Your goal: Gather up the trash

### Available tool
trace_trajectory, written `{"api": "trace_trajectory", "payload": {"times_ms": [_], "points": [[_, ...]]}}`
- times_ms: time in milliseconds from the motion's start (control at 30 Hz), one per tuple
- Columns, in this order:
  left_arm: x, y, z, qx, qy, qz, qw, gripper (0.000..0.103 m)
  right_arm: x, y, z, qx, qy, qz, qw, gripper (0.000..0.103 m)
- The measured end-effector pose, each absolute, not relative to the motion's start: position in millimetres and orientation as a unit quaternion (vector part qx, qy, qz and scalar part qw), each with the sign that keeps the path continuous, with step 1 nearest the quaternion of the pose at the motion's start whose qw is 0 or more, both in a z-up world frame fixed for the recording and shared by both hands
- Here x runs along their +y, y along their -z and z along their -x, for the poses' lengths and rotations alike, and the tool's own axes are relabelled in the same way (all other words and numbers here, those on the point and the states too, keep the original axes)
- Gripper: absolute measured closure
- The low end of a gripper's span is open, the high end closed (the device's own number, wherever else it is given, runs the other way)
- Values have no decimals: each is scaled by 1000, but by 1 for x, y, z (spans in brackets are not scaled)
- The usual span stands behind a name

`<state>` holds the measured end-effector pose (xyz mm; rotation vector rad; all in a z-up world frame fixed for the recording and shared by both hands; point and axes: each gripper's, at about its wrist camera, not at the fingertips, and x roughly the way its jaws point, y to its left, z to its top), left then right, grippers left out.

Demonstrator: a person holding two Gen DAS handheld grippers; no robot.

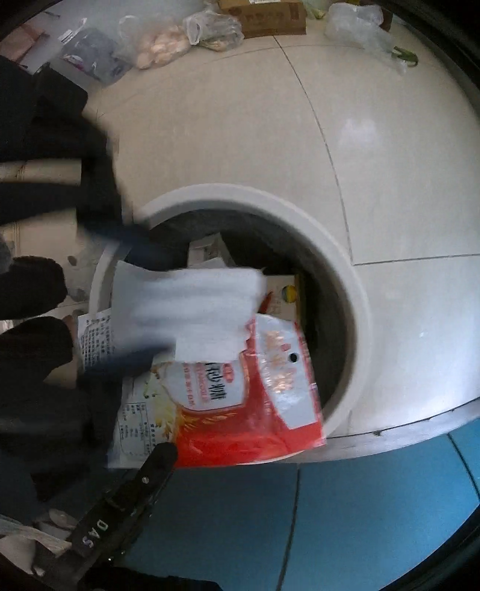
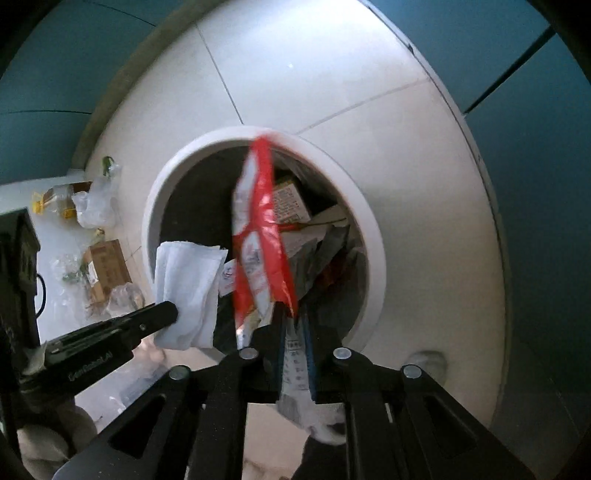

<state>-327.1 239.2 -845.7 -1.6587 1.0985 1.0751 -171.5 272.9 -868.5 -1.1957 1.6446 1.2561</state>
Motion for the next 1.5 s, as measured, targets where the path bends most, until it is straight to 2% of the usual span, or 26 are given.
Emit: {"api": "trace_trajectory", "payload": {"times_ms": [33, 67, 133, 200, 333, 433, 567, 833, 1233, 1500], "points": [[239, 842, 329, 437, -437, 660, 427, 14, 276, 871, 169, 642, -481, 469, 369, 77], [238, 839, 331, 436, -442, 657, 427, 14, 278, 873, 166, 644, -477, 469, 370, 64], [234, 829, 337, 434, -456, 654, 420, 11, 281, 867, 159, 646, -474, 465, 377, 51], [228, 820, 339, 432, -466, 651, 414, 3, 282, 854, 155, 635, -479, 466, 387, 45], [215, 802, 333, 432, -481, 642, 412, 3, 277, 818, 148, 614, -496, 471, 394, 38], [210, 781, 319, 434, -503, 625, 411, 3, 270, 790, 152, 584, -514, 481, 404, 28], [191, 735, 313, 432, -542, 596, 406, 3, 252, 745, 160, 504, -539, 518, 432, 1], [137, 600, 296, 403, -601, 559, 405, 3, 212, 628, 162, 414, -581, 533, 455, 0], [58, 373, 276, 328, -670, 508, 431, 3, 142, 371, 131, 367, -655, 482, 451, 0], [10, 260, 266, 278, -676, 484, 482, 3, 86, 209, 109, 356, -704, 439, 429, 0]]}}
